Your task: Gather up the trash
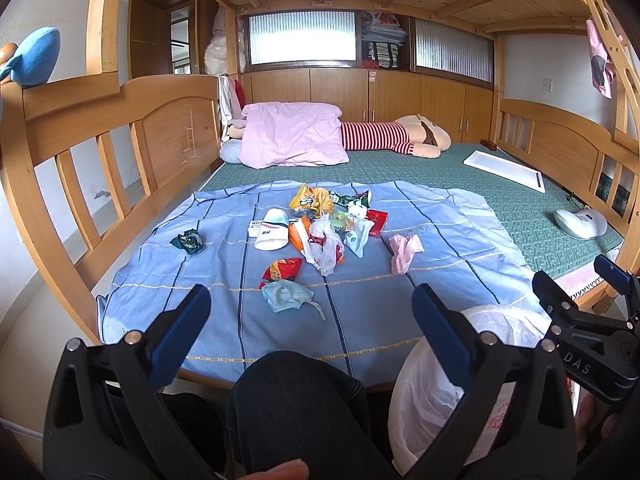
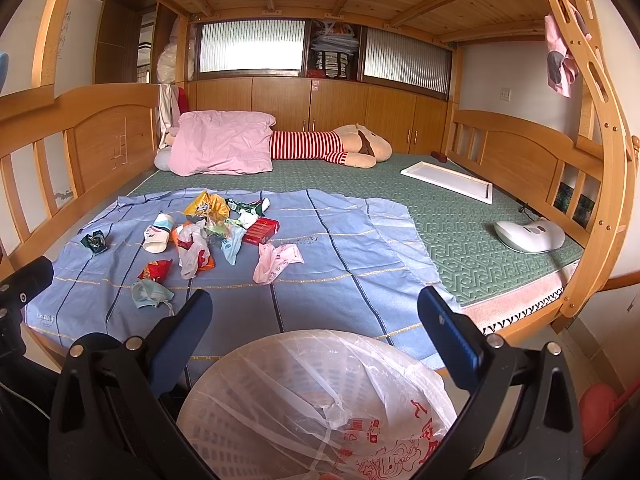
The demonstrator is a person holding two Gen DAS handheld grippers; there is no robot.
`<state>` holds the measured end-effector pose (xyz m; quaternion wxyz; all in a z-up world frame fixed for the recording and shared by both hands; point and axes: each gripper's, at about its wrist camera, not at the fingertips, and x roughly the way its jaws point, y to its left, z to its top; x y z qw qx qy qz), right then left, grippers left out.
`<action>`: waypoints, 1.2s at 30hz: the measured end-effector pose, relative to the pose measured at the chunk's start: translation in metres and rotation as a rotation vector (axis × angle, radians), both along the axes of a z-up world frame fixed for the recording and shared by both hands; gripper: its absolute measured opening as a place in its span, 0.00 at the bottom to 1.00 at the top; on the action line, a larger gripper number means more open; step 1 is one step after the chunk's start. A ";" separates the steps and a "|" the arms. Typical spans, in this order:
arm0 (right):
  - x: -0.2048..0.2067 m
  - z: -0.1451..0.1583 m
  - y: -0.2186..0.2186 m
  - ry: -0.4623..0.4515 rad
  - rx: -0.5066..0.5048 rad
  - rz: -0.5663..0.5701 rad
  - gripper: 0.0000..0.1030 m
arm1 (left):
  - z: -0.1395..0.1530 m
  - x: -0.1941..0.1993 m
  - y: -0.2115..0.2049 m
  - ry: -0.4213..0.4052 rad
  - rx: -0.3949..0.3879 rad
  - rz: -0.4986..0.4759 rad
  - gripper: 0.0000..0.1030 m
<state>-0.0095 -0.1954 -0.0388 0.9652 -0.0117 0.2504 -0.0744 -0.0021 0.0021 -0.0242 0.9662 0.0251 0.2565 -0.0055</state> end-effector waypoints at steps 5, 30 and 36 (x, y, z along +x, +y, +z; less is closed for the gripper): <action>0.000 0.000 0.000 0.000 0.000 0.001 0.97 | 0.002 0.002 0.001 0.002 -0.001 0.000 0.97; 0.000 -0.003 0.000 0.004 0.004 0.002 0.97 | -0.001 0.002 0.001 0.007 0.001 0.000 0.97; -0.001 -0.005 0.002 0.005 0.005 0.003 0.97 | -0.001 0.002 -0.001 0.010 0.003 -0.001 0.97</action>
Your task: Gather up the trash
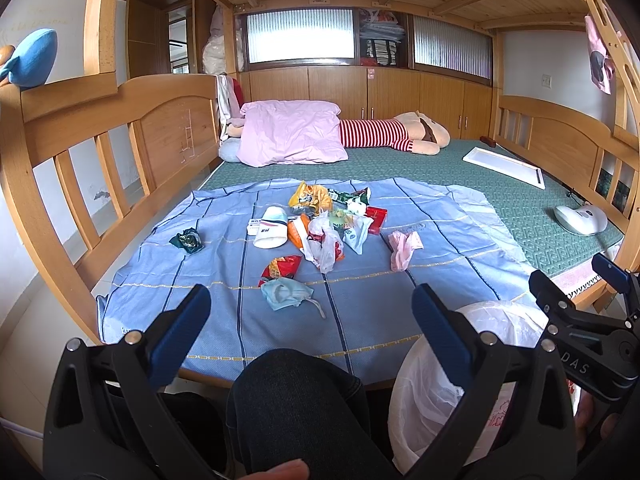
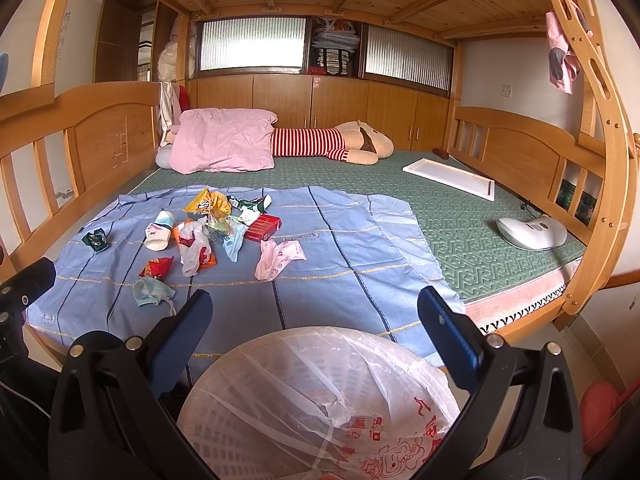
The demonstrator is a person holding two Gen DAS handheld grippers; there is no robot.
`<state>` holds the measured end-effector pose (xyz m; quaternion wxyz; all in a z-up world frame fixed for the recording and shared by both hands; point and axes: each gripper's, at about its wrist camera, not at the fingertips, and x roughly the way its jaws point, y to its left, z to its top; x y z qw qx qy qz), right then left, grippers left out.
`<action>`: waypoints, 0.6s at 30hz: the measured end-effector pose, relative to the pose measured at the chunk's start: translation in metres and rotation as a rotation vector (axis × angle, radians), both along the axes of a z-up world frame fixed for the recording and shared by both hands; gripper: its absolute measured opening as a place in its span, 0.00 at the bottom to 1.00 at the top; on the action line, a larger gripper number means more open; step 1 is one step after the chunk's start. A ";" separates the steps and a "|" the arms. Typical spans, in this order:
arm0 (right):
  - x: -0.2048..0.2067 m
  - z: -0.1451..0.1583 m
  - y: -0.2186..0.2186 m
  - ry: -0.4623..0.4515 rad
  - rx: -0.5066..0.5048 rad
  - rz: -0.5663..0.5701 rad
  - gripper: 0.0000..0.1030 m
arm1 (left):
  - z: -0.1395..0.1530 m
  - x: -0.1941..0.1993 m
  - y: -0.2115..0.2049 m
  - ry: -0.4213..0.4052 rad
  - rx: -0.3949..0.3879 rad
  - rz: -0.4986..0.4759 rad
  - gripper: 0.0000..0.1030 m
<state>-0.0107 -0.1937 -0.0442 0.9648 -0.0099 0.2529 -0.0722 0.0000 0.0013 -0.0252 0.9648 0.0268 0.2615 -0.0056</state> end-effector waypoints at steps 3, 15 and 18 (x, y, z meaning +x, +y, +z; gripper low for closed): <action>0.000 0.000 -0.001 0.001 0.002 0.000 0.97 | 0.000 0.000 0.000 0.004 0.000 -0.001 0.97; 0.001 0.001 0.000 0.003 0.002 0.001 0.97 | 0.001 0.002 -0.003 0.020 0.004 -0.004 0.97; 0.003 0.000 0.000 0.006 0.002 0.004 0.97 | 0.001 0.002 -0.004 0.024 0.006 -0.005 0.97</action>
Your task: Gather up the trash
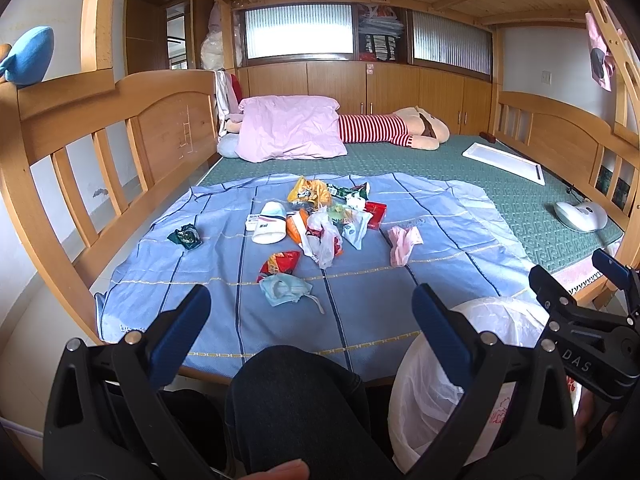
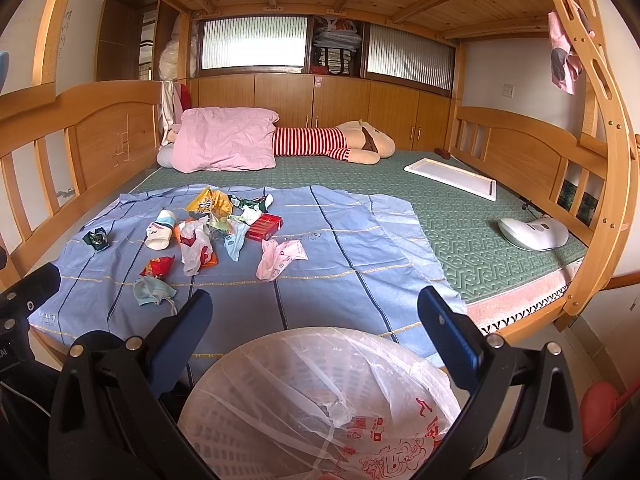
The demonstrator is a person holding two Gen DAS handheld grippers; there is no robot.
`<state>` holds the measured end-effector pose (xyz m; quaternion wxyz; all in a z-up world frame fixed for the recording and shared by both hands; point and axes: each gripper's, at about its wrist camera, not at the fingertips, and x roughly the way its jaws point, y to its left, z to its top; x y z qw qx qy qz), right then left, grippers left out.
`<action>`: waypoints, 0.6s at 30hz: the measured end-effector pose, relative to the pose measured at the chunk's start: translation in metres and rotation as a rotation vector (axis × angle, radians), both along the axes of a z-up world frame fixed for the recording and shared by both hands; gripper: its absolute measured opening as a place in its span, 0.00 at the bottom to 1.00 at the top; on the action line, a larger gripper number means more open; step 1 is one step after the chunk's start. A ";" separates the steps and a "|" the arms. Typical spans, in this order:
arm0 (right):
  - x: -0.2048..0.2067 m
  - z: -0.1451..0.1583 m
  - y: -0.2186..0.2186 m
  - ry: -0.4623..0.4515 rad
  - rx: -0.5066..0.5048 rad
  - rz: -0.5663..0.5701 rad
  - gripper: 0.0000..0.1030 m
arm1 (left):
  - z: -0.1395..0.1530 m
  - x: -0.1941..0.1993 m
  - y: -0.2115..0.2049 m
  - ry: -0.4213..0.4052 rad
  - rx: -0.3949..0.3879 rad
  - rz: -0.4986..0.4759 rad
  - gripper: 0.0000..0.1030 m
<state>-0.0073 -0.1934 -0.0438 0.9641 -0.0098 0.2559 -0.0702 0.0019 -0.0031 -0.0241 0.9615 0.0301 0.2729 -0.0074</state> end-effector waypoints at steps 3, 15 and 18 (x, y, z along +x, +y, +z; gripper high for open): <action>0.000 0.000 0.000 0.001 0.001 0.001 0.97 | 0.000 0.000 0.000 0.003 0.000 0.000 0.97; 0.000 0.000 0.001 0.009 0.004 0.003 0.97 | 0.000 0.004 0.000 0.015 -0.002 0.005 0.97; 0.002 0.000 0.001 0.014 0.003 0.004 0.97 | -0.001 0.005 0.000 0.017 -0.001 0.006 0.97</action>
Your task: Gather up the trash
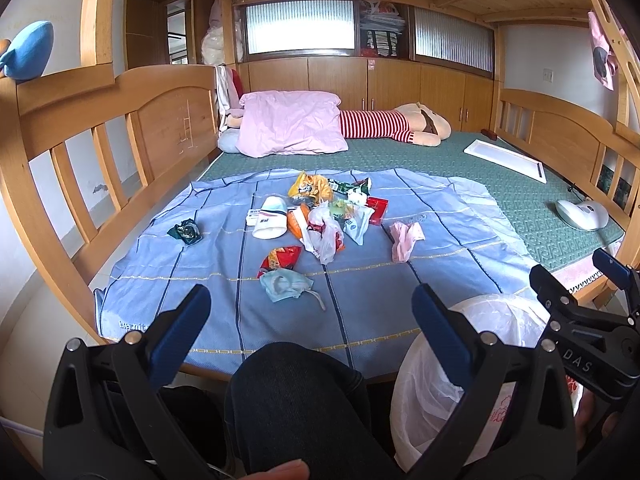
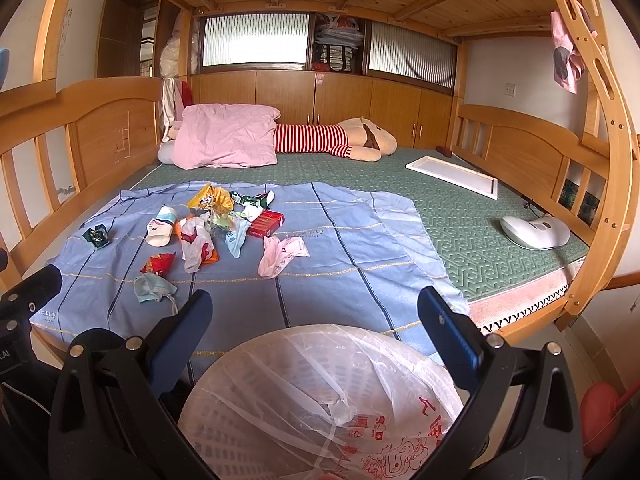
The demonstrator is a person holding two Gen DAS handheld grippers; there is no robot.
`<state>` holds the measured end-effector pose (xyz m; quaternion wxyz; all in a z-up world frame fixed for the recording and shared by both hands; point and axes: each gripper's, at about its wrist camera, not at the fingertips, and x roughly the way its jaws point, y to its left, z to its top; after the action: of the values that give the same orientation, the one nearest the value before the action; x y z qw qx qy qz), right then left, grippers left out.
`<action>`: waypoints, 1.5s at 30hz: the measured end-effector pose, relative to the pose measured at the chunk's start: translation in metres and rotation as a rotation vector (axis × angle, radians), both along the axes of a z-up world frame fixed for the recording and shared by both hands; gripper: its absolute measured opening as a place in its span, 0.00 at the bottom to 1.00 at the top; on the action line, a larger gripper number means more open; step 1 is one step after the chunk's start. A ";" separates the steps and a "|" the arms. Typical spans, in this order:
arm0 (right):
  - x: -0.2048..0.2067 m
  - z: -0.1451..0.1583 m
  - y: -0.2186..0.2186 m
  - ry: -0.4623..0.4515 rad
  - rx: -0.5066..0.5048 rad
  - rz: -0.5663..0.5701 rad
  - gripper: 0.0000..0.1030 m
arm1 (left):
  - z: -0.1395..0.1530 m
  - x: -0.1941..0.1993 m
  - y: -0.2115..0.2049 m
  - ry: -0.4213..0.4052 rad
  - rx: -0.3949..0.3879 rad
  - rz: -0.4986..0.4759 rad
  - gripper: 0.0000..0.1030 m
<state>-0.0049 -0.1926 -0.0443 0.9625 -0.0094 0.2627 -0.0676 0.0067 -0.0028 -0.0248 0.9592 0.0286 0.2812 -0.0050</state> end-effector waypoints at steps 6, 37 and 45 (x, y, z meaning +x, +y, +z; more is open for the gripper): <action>0.001 -0.002 -0.001 0.007 0.004 -0.001 0.97 | -0.003 0.001 0.001 0.006 0.002 0.001 0.97; 0.213 -0.028 0.168 0.338 0.263 0.291 0.77 | -0.154 0.258 0.315 0.493 -0.626 0.394 0.60; 0.388 -0.117 0.350 0.503 0.481 0.387 0.77 | -0.167 0.217 0.372 0.468 -0.864 0.587 0.71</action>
<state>0.3834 0.1573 -0.1612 0.8378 0.1505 0.4919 0.1830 0.2235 0.3687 -0.1922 0.7570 -0.4475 0.4548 0.1410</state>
